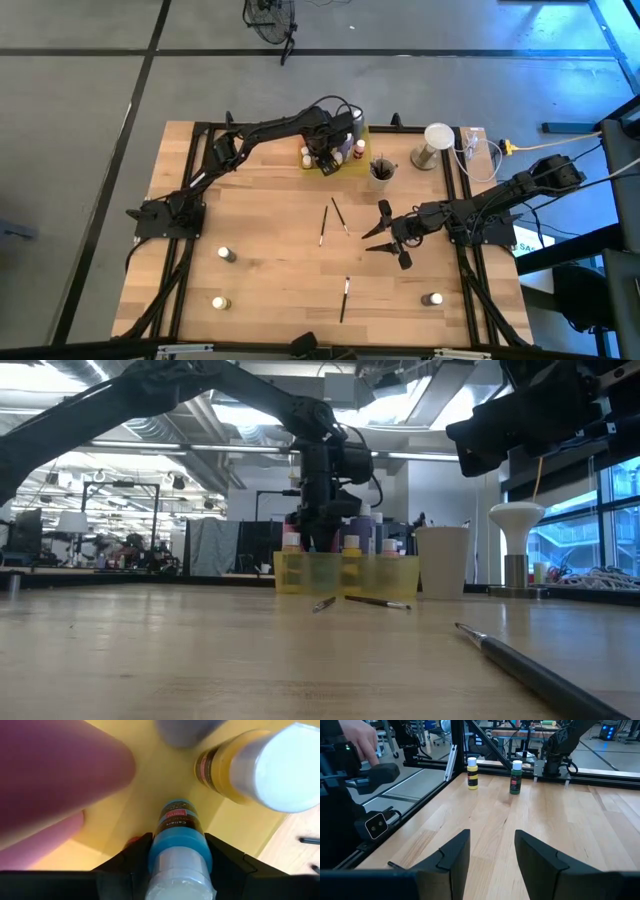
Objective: Pick & Place Paint Supplies
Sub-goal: Put the small light blue paint bottle into the yellow bin, then put the silver paint brush into the white cup
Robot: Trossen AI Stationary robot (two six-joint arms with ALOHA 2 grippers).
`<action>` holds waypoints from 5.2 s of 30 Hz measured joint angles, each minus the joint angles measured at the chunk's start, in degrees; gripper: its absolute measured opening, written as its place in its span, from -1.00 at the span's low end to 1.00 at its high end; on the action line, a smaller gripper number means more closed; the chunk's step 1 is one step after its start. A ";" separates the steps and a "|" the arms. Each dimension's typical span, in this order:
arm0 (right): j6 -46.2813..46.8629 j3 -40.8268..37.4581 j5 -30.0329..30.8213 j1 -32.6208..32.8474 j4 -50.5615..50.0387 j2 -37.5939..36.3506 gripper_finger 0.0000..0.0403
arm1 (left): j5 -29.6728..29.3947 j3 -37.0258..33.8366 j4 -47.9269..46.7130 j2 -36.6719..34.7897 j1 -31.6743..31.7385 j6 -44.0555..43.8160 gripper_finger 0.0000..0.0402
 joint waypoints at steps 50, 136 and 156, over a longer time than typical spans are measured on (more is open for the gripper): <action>0.00 0.00 0.07 0.00 -0.15 0.00 -0.22 | -0.63 0.00 -0.12 -0.13 -2.21 0.00 -0.14; 5.14 -0.02 -0.04 0.00 1.54 -0.02 -0.22 | 4.56 10.17 -19.72 -12.22 -5.57 -3.26 0.17; 11.35 8.45 -4.54 5.56 -6.89 -0.02 -0.22 | -10.30 9.58 -19.65 -28.46 -24.32 -5.01 0.17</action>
